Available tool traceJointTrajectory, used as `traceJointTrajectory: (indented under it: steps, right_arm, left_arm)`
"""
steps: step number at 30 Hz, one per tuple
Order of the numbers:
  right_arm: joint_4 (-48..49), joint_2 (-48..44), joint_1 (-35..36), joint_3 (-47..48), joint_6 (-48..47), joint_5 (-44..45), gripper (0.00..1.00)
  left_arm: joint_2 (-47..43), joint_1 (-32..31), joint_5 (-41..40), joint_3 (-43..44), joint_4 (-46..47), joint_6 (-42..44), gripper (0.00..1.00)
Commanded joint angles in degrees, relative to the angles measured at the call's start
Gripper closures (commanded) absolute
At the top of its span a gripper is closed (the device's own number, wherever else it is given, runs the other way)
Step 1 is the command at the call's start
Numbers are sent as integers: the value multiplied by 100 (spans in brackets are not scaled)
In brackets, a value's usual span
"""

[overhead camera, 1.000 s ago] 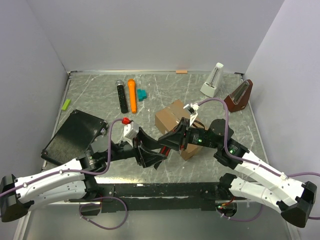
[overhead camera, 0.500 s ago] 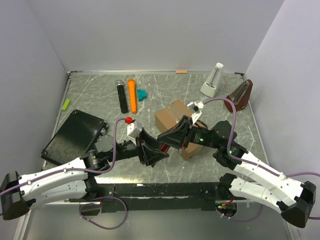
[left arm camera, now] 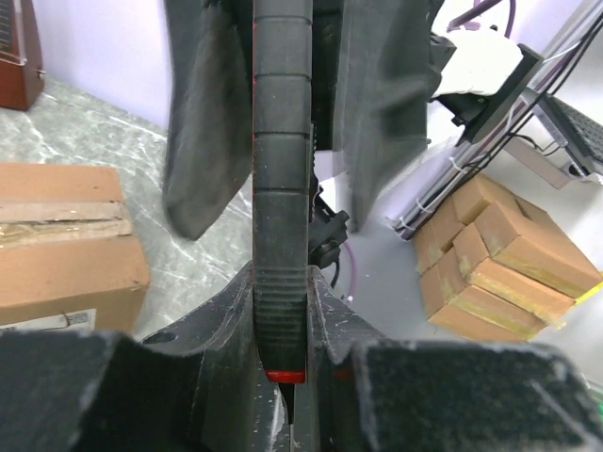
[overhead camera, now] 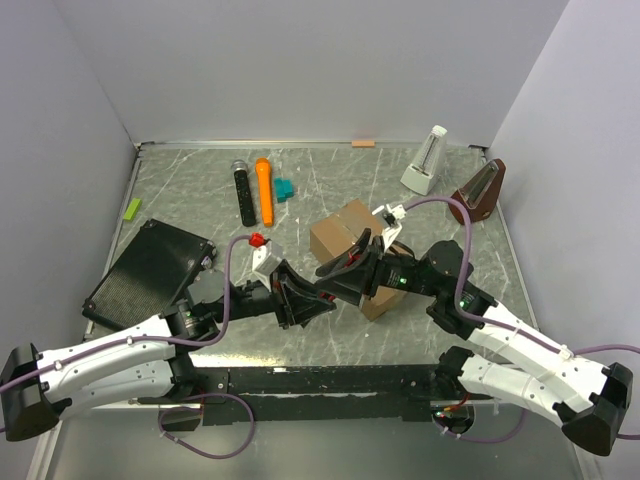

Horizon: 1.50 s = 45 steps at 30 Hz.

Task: Unpack the express box
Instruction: Pick up the knife from the center of the board.

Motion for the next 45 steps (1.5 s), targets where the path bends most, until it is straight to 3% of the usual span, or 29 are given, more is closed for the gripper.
traceJointTrajectory:
  steps: [1, 5, 10, 13, 23, 28, 30, 33, 36, 40, 42, 45]
  right_arm:
    - [-413, -33, 35, 247, -35, -163, 32]
    - [-528, -7, 27, 247, -79, -233, 29]
    - [-519, 54, 27, 230, -105, -251, 43]
    - [-388, 107, 35, 221, -44, -303, 46]
    - [-247, 274, 27, 318, -44, -409, 41]
    - [-440, 230, 27, 326, -167, -330, 58]
    - [-493, 187, 35, 300, -176, -286, 59]
    - [-537, 125, 27, 256, -167, -163, 37]
    - [-528, 107, 27, 282, -158, -93, 25]
    - [-440, 133, 18, 335, -140, -93, 22]
    - [-362, 186, 18, 353, -123, -154, 32]
    - [-317, 248, 18, 361, -88, -233, 56]
  left_arm:
    - [-211, 35, 3, -6, 298, 240, 99]
    - [-150, 61, 134, 55, 307, 213, 99]
    - [26, 78, 407, 143, 307, 187, 99]
    - [114, 79, 539, 161, 351, 143, 99]
    - [237, 87, 662, 240, 307, 178, 99]
    - [150, 122, 635, 214, 246, 205, 99]
    - [97, 140, 627, 187, 228, 196, 99]
    - [35, 166, 679, 126, 237, 178, 99]
    - [35, 175, 750, 126, 202, 161, 99]
    - [61, 184, 802, 143, 175, 161, 99]
    - [88, 184, 829, 143, 175, 161, 99]
    - [106, 184, 829, 152, 166, 160, 99]
